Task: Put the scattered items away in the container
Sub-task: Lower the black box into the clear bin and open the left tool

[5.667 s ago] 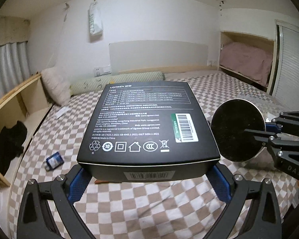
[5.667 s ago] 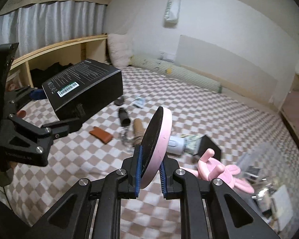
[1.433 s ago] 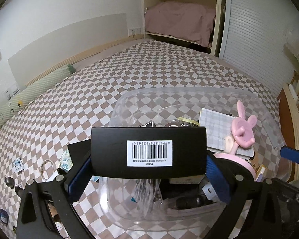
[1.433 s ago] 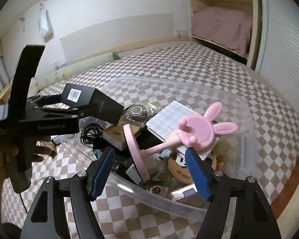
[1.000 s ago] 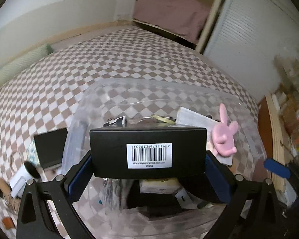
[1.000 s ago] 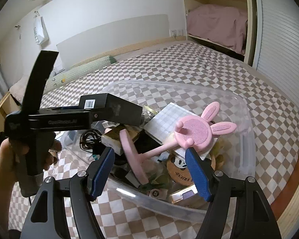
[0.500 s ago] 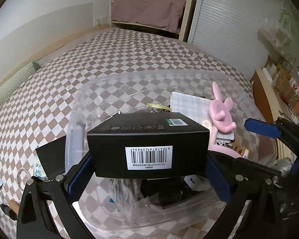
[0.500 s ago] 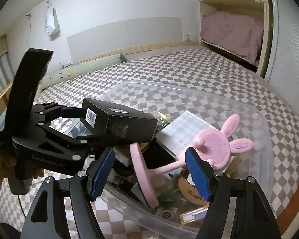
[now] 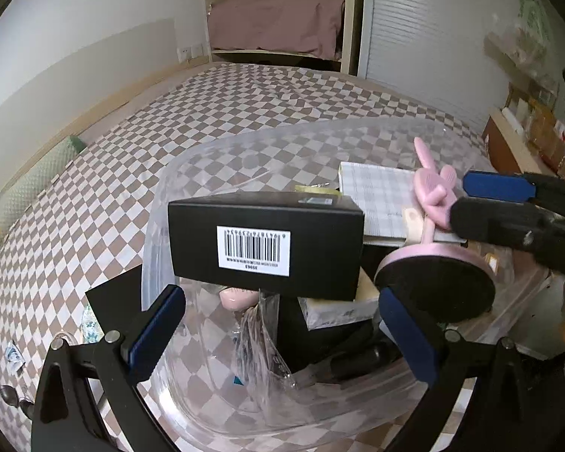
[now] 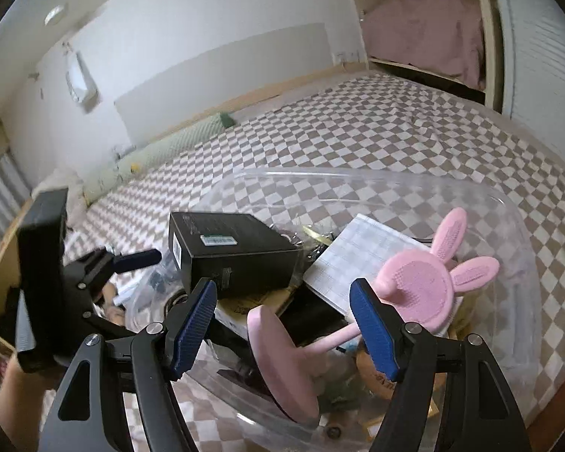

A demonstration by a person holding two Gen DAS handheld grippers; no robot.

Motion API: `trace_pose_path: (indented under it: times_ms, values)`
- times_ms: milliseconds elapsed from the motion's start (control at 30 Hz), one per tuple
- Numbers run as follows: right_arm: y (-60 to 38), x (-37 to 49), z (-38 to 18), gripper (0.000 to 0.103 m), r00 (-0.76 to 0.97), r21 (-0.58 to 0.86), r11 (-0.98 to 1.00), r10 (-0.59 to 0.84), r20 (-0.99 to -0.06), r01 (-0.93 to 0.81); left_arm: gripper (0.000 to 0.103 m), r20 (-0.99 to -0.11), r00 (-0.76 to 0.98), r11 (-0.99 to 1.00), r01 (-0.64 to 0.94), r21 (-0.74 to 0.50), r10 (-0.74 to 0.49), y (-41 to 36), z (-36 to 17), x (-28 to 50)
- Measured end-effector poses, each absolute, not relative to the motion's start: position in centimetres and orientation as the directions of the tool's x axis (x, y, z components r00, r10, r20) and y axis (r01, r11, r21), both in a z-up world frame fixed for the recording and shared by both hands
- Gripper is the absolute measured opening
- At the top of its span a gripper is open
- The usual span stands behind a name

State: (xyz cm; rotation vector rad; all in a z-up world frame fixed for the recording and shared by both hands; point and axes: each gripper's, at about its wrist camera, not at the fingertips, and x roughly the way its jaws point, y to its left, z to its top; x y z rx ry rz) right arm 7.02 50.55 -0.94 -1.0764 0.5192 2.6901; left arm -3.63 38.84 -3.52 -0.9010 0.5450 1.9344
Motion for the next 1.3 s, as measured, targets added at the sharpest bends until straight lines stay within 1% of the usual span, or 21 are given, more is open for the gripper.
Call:
trace_pose_path:
  times_ms: [233,367,567,667,733,833,900,967,1100,1200,1300]
  values:
    - [49.4,3.3,-2.1,0.073,-0.675,0.192,-0.937,0.058,-0.736,-0.29,0.103,-0.764,-0.326,-0.501,-0.866,0.005,0.557,37.6,-3.6,-3.7]
    - [49.7,1.8,-3.1,0.073,-0.643,0.146,-0.933,0.108,-0.758,-0.328,0.103,-0.76,-0.337,-0.507,-0.862,0.011,0.556,36.6,-3.3,-3.7]
    - [51.3,0.7,-3.2,0.073,-0.636,0.196,-0.9,0.109,-0.764,-0.389,0.103,-0.751,-0.351,-0.522,-0.853,0.009,0.559,35.3,-3.0,-4.0]
    - [51.4,1.1,-2.6,0.073,-0.651,0.228,-0.894,0.088,-0.754,-0.386,0.103,-0.748,-0.354,-0.532,-0.847,0.001,0.562,34.8,-2.9,-4.2]
    - [51.1,1.9,-1.2,0.073,-0.682,0.248,-0.897,0.076,-0.727,-0.366,0.103,-0.746,-0.356,-0.538,-0.843,-0.004,0.564,34.5,-2.9,-4.4]
    - [49.6,2.7,0.5,0.073,-0.723,0.265,-0.922,0.022,-0.69,-0.281,0.103,-0.74,-0.355,-0.547,-0.837,-0.021,0.572,34.2,-2.9,-4.7]
    - [48.1,2.5,0.6,0.073,-0.72,0.238,-0.944,-0.001,-0.694,-0.228,0.103,-0.738,-0.352,-0.552,-0.833,-0.032,0.575,34.3,-2.9,-4.8]
    - [46.9,2.1,0.2,0.073,-0.7,0.18,-0.965,0.005,-0.714,-0.19,0.103,-0.739,-0.351,-0.554,-0.832,-0.036,0.575,34.3,-3.0,-4.8]
    - [46.3,0.9,-1.7,0.073,-0.636,0.061,-0.972,0.1,-0.765,-0.225,0.103,-0.74,-0.347,-0.549,-0.835,-0.036,0.576,34.4,-3.1,-4.6]
    - [47.4,0.2,-2.6,0.073,-0.609,0.052,-0.961,0.13,-0.783,-0.272,0.103,-0.74,-0.349,-0.548,-0.836,-0.031,0.575,34.4,-3.0,-4.4]
    - [49.1,0.1,-3.2,0.073,-0.573,0.023,-0.929,0.208,-0.793,-0.37,0.103,-0.739,-0.351,-0.546,-0.838,-0.027,0.575,34.3,-3.0,-4.4]
